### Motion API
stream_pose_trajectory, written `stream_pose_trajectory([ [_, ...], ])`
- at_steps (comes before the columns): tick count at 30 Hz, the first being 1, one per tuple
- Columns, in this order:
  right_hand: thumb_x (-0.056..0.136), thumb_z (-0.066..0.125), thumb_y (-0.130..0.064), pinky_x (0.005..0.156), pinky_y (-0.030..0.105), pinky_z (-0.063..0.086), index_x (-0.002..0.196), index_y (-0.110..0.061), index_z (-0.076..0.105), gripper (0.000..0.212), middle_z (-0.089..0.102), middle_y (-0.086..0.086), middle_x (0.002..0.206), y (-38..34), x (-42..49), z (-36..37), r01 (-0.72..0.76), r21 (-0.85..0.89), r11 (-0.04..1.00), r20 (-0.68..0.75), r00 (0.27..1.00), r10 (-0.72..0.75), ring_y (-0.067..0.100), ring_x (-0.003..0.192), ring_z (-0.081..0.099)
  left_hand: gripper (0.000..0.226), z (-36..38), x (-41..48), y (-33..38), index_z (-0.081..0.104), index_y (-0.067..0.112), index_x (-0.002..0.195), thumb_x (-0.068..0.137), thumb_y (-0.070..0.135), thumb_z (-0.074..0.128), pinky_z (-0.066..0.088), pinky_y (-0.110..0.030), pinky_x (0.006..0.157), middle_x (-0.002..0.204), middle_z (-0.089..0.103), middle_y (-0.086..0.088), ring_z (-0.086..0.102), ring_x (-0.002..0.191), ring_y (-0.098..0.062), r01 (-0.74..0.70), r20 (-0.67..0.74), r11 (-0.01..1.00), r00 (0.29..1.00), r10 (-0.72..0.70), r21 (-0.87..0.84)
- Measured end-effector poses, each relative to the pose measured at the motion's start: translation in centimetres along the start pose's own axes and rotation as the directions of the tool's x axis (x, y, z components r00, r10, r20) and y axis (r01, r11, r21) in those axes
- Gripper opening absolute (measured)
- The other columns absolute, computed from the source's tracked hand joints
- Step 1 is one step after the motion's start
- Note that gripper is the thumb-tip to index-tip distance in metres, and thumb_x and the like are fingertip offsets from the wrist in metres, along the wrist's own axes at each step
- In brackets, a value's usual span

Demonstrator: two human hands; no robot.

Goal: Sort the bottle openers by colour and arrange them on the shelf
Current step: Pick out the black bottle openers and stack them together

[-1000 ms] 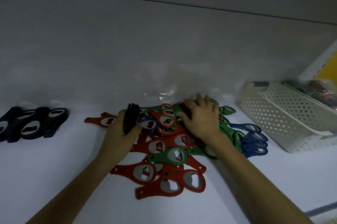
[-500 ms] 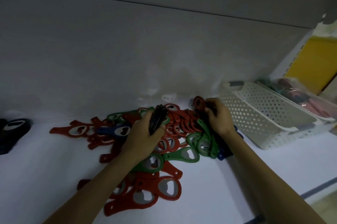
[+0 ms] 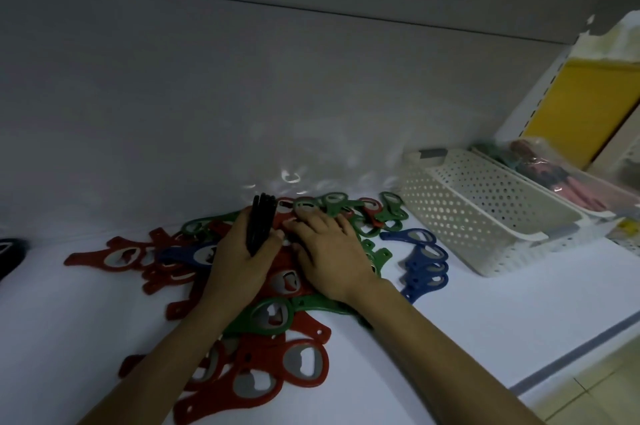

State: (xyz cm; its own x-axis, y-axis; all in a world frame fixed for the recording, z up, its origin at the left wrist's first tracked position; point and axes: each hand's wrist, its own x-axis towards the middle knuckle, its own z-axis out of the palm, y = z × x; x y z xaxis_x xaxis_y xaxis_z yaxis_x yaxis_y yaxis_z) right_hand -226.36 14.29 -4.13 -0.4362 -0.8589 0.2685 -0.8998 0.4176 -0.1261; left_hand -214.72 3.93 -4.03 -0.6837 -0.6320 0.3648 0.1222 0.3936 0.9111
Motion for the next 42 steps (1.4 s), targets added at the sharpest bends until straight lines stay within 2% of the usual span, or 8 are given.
stream_pose_trajectory([
  [6, 0.094, 0.046, -0.031, 0.112, 0.039, 0.014, 0.119, -0.030, 0.060, 0.028, 0.052, -0.009, 0.134, 0.7, -0.6, -0.3, -0.079, 0.068, 0.995, -0.169, 0.982, 0.090, 0.014, 0.126, 0.042, 0.012, -0.5, 0.2, -0.4, 0.057, 0.032, 0.098, 0.091, 0.022, 0.058, 0.043, -0.018, 0.046, 0.069, 0.062, 0.000, 0.054, 0.048, -0.003, 0.128, -0.115, 0.981, 0.983, -0.145, -0.146],
  [11, 0.096, 0.037, -0.026, 0.111, 0.041, 0.020, 0.124, -0.022, 0.054, 0.033, 0.053, 0.000, 0.130, 2.4, 0.0, -0.8, -0.323, -0.097, 0.942, -0.156, 0.939, 0.306, 0.022, 0.123, 0.043, 0.014, -0.7, 0.4, -0.4, 0.058, 0.032, 0.095, 0.091, 0.019, 0.058, 0.044, -0.021, 0.041, 0.062, 0.061, 0.005, 0.054, 0.048, -0.008, 0.162, -0.134, 0.955, 0.971, -0.200, -0.249],
  [16, 0.094, 0.041, -0.052, 0.114, 0.046, 0.017, 0.144, -0.033, 0.033, 0.055, 0.030, 0.006, 0.153, 1.5, 2.0, -0.7, -0.120, -0.035, 0.992, 0.054, 0.991, 0.122, 0.027, 0.141, 0.025, 0.013, -0.6, 0.3, -0.3, 0.058, 0.034, 0.092, 0.091, 0.021, 0.059, 0.043, -0.018, 0.040, 0.062, 0.060, 0.003, 0.051, 0.041, -0.005, 0.155, -0.136, 0.961, 0.972, -0.189, -0.231],
  [18, 0.093, 0.047, -0.047, 0.110, 0.044, 0.030, 0.143, -0.027, 0.036, 0.055, 0.042, 0.010, 0.145, 1.8, 2.7, -0.9, -0.124, -0.034, 0.992, 0.106, 0.986, 0.127, 0.030, 0.132, 0.039, 0.013, -0.6, 0.3, -0.4, 0.058, 0.034, 0.094, 0.091, 0.022, 0.058, 0.044, -0.018, 0.040, 0.061, 0.061, 0.004, 0.051, 0.041, -0.004, 0.167, -0.126, 0.955, 0.971, -0.202, -0.244],
  [23, 0.090, 0.057, -0.017, 0.077, 0.028, 0.045, 0.127, -0.010, 0.049, 0.039, 0.064, 0.012, 0.116, 3.5, 2.3, -1.7, -0.149, 0.155, 0.977, -0.012, 0.988, 0.152, 0.030, 0.100, 0.061, 0.013, -0.8, 0.4, -0.7, 0.057, 0.031, 0.102, 0.091, 0.023, 0.058, 0.043, -0.020, 0.041, 0.058, 0.062, 0.008, 0.051, 0.041, -0.007, 0.197, -0.112, 0.943, 0.966, -0.234, -0.268],
  [31, 0.088, 0.060, -0.006, 0.087, 0.031, 0.049, 0.115, -0.006, 0.065, 0.027, 0.070, 0.010, 0.107, 6.1, 1.2, -2.2, -0.189, 0.428, 0.884, -0.224, 0.925, 0.306, 0.025, 0.098, 0.065, 0.012, -0.7, 0.3, -0.6, 0.057, 0.032, 0.097, 0.091, 0.021, 0.057, 0.044, -0.019, 0.041, 0.059, 0.063, 0.006, 0.049, 0.040, -0.007, 0.180, -0.112, 0.947, 0.970, -0.215, -0.264],
  [39, 0.091, 0.054, -0.005, 0.079, 0.035, 0.054, 0.106, -0.006, 0.069, 0.022, 0.072, 0.009, 0.098, 7.6, 1.5, -1.3, -0.339, 0.451, 0.825, -0.309, 0.808, 0.501, 0.023, 0.087, 0.066, 0.013, -0.7, 0.5, -0.6, 0.057, 0.032, 0.098, 0.092, 0.021, 0.057, 0.044, -0.019, 0.041, 0.060, 0.062, 0.005, 0.050, 0.041, -0.006, 0.184, -0.116, 0.944, 0.968, -0.222, -0.273],
  [42, 0.090, 0.056, -0.007, 0.075, 0.026, 0.051, 0.106, -0.009, 0.070, 0.021, 0.072, 0.006, 0.098, 7.4, 1.1, -1.0, -0.293, 0.437, 0.850, -0.335, 0.824, 0.457, 0.021, 0.086, 0.066, 0.011, -0.7, 0.3, -0.7, 0.057, 0.032, 0.097, 0.092, 0.022, 0.057, 0.045, -0.018, 0.042, 0.062, 0.063, 0.005, 0.051, 0.041, -0.006, 0.182, -0.118, 0.949, 0.969, -0.218, -0.258],
])
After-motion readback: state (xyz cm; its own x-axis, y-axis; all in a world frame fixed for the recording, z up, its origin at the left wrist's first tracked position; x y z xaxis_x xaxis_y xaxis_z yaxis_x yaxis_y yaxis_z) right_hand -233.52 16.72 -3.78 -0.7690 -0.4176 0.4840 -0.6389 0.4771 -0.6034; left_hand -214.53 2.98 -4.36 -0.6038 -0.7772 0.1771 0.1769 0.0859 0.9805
